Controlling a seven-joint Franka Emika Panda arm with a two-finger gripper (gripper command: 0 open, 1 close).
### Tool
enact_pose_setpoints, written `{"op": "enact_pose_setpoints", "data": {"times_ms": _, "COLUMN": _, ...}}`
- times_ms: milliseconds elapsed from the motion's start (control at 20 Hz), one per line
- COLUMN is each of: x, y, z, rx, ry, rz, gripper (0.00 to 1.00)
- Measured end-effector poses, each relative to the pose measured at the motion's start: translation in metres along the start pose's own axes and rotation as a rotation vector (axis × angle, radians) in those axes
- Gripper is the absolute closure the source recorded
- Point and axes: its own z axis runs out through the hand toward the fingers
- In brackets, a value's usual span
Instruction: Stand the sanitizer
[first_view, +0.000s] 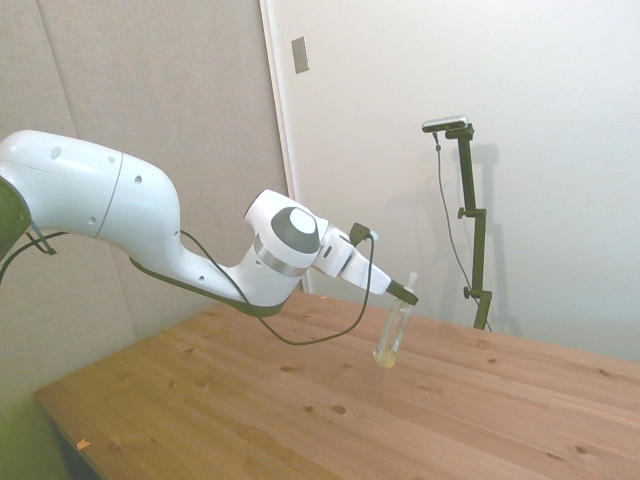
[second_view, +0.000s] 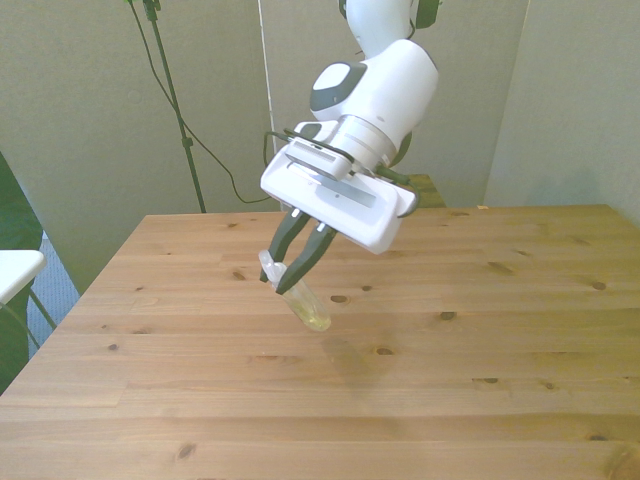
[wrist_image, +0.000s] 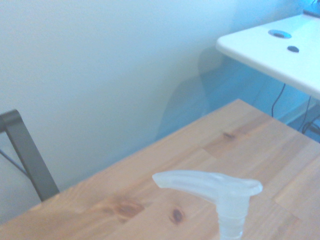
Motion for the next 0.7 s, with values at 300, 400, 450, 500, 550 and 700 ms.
{"op": "enact_pose_setpoints", "data": {"times_ms": 300, "x": -0.062, "y": -0.019, "z": 0.001, "rx": 0.084, "ry": 0.151, "rz": 0.024, "gripper": 1.00}}
{"op": "enact_pose_setpoints", "data": {"times_ms": 400, "x": -0.073, "y": -0.023, "z": 0.002, "rx": 0.122, "ry": 0.204, "rz": 0.040, "gripper": 1.00}}
{"op": "enact_pose_setpoints", "data": {"times_ms": 450, "x": -0.076, "y": -0.025, "z": 0.002, "rx": 0.132, "ry": 0.219, "rz": 0.049, "gripper": 1.00}}
{"op": "enact_pose_setpoints", "data": {"times_ms": 500, "x": -0.079, "y": -0.026, "z": 0.003, "rx": 0.140, "ry": 0.228, "rz": 0.055, "gripper": 1.00}}
{"op": "enact_pose_setpoints", "data": {"times_ms": 550, "x": -0.082, "y": -0.027, "z": 0.004, "rx": 0.149, "ry": 0.233, "rz": 0.057, "gripper": 1.00}}
{"op": "enact_pose_setpoints", "data": {"times_ms": 700, "x": -0.090, "y": -0.026, "z": 0.009, "rx": 0.169, "ry": 0.236, "rz": 0.050, "gripper": 1.00}}
